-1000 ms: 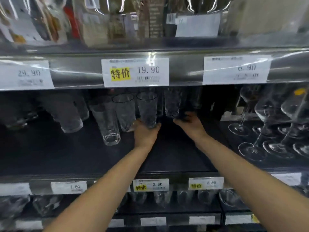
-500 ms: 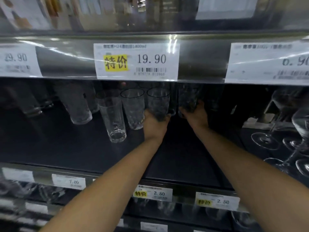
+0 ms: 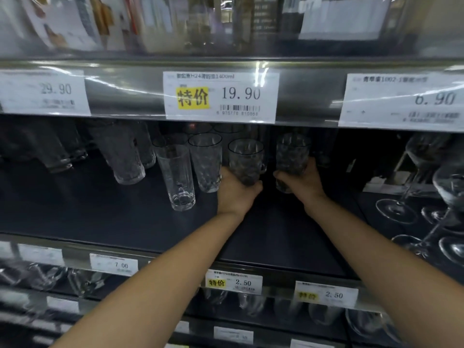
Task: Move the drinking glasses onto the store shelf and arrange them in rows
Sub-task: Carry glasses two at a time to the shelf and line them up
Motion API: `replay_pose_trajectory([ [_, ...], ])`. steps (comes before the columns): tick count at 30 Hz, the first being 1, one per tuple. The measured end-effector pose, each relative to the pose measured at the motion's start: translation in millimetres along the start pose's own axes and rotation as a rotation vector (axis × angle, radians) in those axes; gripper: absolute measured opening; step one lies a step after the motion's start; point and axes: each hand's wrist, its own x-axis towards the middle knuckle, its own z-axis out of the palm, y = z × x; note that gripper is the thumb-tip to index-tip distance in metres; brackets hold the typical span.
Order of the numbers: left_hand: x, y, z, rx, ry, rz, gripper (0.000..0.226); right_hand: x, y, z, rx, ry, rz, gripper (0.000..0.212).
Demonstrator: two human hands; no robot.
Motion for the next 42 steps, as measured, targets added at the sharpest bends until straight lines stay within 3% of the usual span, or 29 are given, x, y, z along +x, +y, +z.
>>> replay_pose_trajectory([
  [6, -24, 11, -27, -0.005, -0.131, -0.028, 0.07, -47, -7, -15, 0.064, -0.063, 0.002, 0.081],
  [14, -91, 28, -103, -0.058, -0.159, 0.045, 0.066, -126, -36, -19, 0.26, -0.069, -0.101, 0.042],
  [18, -116, 33, -158, -0.036, -0.129, 0.048, 0.069, -167, -46, -1, 0.258, -0.134, -0.115, 0.054],
  [28, -156, 17, -322, 0.002, 0.072, -0.022, 0.065, -252, -102, 123, 0.363, -0.385, -0.118, 0.071],
  [32, -155, -1, -382, 0.017, 0.15, -0.031, 0.063, -278, -125, 185, 0.373, -0.477, -0.131, 0.068],
  [42, -99, -51, -516, 0.097, 0.049, -0.007, 0.064, -312, -176, 325, 0.388, -0.376, -0.108, 0.068],
])
